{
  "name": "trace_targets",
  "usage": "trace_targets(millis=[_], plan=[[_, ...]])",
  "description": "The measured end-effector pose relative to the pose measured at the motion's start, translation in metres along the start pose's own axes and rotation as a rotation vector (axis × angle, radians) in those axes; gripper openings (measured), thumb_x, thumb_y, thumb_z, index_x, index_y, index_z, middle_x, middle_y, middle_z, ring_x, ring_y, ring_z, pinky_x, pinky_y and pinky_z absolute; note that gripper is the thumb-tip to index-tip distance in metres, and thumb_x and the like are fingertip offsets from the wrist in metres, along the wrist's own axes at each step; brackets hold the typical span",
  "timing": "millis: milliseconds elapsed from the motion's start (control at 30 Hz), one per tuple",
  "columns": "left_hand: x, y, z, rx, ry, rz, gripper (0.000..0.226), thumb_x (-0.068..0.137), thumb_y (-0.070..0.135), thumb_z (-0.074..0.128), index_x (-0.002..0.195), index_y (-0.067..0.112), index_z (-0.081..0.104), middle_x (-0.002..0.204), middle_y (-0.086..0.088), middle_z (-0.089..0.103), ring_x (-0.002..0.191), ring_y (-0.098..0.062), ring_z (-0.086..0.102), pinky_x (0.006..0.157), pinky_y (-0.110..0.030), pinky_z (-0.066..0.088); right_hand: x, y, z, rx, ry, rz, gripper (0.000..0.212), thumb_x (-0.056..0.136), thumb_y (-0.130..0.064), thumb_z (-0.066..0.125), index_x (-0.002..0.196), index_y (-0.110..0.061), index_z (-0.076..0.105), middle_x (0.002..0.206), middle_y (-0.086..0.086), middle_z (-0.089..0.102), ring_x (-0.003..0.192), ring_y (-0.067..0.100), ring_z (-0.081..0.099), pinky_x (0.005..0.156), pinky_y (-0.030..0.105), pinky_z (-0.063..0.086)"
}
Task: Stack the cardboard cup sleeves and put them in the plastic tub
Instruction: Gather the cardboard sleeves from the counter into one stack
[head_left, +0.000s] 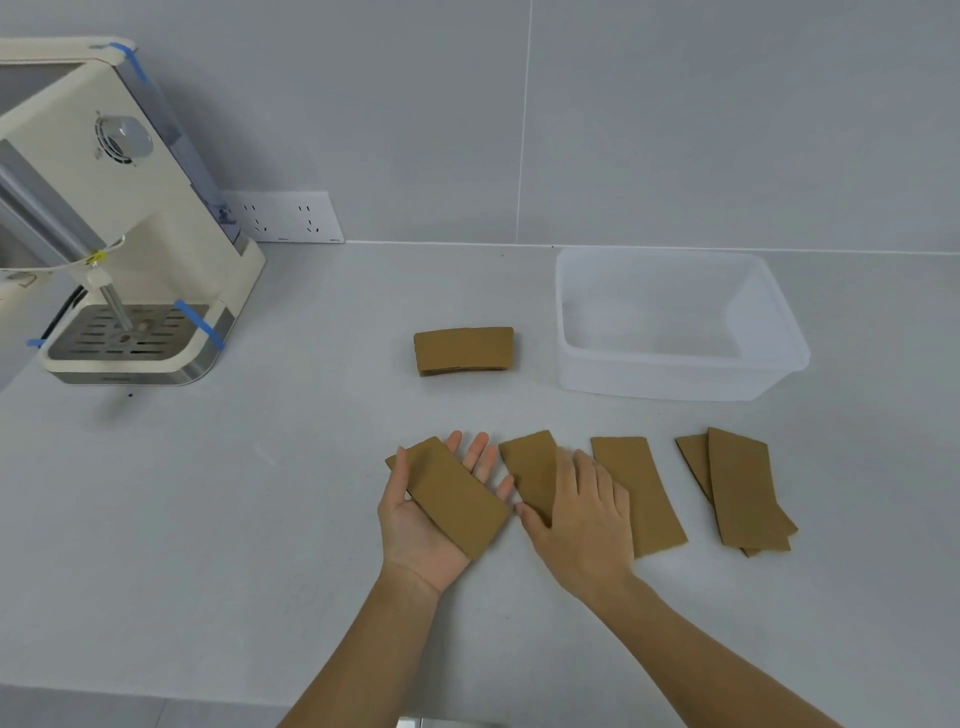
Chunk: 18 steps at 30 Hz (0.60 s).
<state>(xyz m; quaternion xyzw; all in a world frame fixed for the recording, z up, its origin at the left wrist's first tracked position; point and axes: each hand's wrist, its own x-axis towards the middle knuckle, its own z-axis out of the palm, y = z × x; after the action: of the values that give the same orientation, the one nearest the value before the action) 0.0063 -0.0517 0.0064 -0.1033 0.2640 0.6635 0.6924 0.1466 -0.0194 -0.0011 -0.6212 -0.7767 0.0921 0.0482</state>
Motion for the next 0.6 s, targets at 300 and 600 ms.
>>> trace_targets(millis=[300,600], plan=[[0.003,-0.001,-0.004,-0.013,-0.001,0.014,0.065,0.08,0.055,0.054,0.128,0.012,0.056,0.126,-0.016,0.062,0.117,-0.03,0.058,0.107,-0.051,0.035,0.0,0.003,-0.005,-0.053,0.052,-0.077,0.055,0.052,-0.044,0.083,0.091,-0.009,0.065,0.084,0.006,0.072,0.073,0.022,0.069,0.06,0.033,0.056],[0.0,0.0,-0.001,-0.004,-0.036,0.027,0.068,0.076,0.056,0.056,0.129,0.013,0.055,0.129,-0.014,0.061,0.114,-0.03,0.06,0.102,-0.053,0.042,0.011,0.001,-0.04,0.386,-0.126,0.083,0.051,0.085,-0.038,0.055,0.127,-0.012,0.042,0.12,0.004,0.054,0.112,0.02,0.047,0.098,0.035,0.04]])
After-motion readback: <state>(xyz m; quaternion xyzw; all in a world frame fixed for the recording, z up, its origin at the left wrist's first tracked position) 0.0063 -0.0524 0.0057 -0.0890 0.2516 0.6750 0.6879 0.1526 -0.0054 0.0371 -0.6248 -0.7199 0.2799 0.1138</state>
